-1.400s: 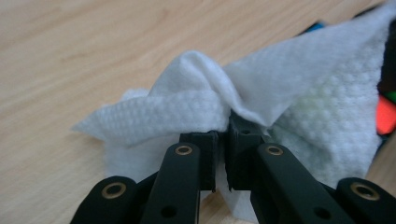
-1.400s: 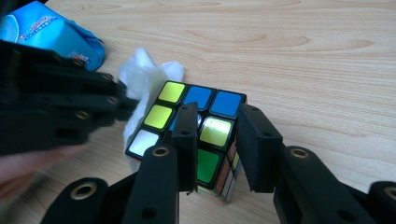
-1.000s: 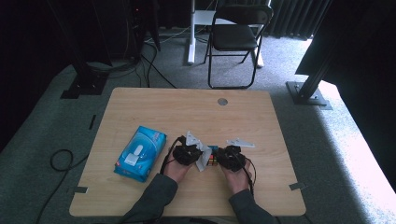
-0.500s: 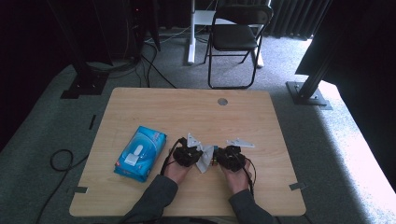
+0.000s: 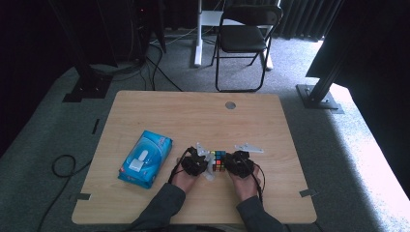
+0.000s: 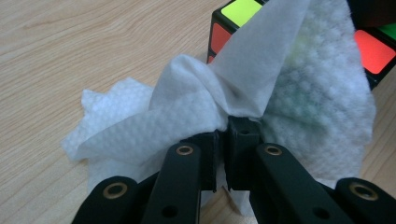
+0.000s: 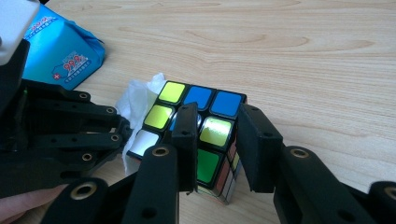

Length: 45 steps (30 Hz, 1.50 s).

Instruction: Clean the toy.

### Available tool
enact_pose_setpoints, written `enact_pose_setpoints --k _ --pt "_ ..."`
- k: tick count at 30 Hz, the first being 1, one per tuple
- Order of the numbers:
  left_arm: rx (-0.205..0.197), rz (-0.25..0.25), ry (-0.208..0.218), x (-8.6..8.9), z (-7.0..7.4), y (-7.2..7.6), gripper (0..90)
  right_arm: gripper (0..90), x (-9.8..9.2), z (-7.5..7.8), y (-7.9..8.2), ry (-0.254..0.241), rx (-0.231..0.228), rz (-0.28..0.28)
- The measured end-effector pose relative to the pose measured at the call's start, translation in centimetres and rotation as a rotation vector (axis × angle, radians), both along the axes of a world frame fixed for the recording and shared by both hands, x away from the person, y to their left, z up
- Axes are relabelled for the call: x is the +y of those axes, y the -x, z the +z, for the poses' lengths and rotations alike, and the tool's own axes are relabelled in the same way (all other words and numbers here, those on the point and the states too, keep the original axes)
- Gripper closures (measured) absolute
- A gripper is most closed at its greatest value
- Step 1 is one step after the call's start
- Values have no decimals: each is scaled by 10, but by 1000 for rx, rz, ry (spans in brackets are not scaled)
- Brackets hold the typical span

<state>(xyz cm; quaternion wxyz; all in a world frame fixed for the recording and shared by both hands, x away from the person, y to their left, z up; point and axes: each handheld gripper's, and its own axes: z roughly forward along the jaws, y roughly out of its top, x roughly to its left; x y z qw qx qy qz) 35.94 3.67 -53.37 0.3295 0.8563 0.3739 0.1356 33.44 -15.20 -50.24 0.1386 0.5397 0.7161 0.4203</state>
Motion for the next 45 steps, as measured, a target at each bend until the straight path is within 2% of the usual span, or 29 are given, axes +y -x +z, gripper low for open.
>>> enact_pose_setpoints --k 9,12,14,21,26,29,35,38,42,45 --pt "6 -4 -1 0 0 -2 844 696 0 0 0 0 0 2" --pt "-6 -1 -19 -2 2 -2 843 695 0 0 0 0 0 2" --pt "-6 0 -13 -1 2 -3 843 693 -1 0 0 -2 1 2" --pt "-37 -3 39 4 13 -1 832 694 -1 0 0 -2 1 3" --pt "-49 -17 67 7 20 8 828 693 -1 0 0 -3 -1 4" --pt "-47 -20 102 10 21 12 828 693 -1 0 0 -2 -2 3" --pt "-59 -26 123 11 27 17 827 695 -1 0 0 -1 -4 3" --pt "-56 -23 119 11 26 16 828 695 -1 0 0 -1 -4 2" --pt "-58 -28 36 5 20 16 829 695 -1 0 0 0 -5 1" --pt "-46 -17 18 2 11 13 831 695 -1 0 0 -1 -5 1"
